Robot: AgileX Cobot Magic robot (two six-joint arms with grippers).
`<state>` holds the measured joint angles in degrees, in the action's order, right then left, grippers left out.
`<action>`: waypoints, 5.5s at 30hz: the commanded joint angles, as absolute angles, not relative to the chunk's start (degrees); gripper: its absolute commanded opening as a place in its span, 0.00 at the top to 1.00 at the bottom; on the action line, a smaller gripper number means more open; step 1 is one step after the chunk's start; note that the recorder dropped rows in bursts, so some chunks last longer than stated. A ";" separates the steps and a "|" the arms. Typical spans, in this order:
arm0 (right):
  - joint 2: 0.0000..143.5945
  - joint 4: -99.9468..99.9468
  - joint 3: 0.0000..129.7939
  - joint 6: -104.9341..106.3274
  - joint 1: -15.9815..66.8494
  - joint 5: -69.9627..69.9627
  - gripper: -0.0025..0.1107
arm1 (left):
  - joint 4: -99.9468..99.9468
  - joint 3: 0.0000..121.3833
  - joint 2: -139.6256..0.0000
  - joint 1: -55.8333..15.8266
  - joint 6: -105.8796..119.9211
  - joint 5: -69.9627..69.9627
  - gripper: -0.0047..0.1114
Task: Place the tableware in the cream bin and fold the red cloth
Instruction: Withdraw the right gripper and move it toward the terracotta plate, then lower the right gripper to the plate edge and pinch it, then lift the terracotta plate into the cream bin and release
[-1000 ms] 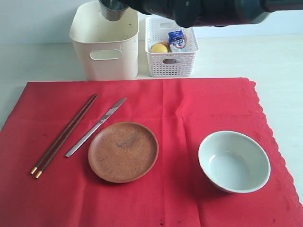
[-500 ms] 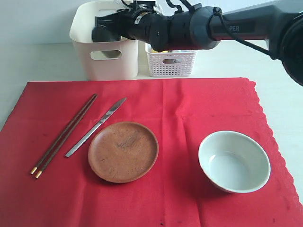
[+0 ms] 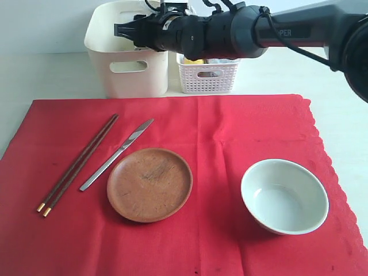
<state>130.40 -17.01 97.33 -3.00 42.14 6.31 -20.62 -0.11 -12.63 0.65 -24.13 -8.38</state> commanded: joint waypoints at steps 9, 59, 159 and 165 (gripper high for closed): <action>119.36 -15.50 97.77 5.60 41.99 -12.36 0.56 | -20.57 0.00 -12.40 0.79 -24.16 -8.31 0.95; 90.64 -11.97 56.35 8.99 41.99 -19.29 0.98 | -20.57 0.00 -12.40 0.79 -24.16 -8.31 0.95; 112.92 -42.94 71.05 34.76 35.10 -49.70 0.98 | -20.57 0.00 -12.40 0.79 -24.16 -8.31 0.95; 111.90 -57.88 71.29 45.47 30.77 -56.48 0.98 | -20.57 0.00 -12.40 0.79 -24.16 -8.31 0.95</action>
<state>112.83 -51.01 71.12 41.11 32.37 -53.54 -20.62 -0.11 -12.63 0.65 -24.13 -8.38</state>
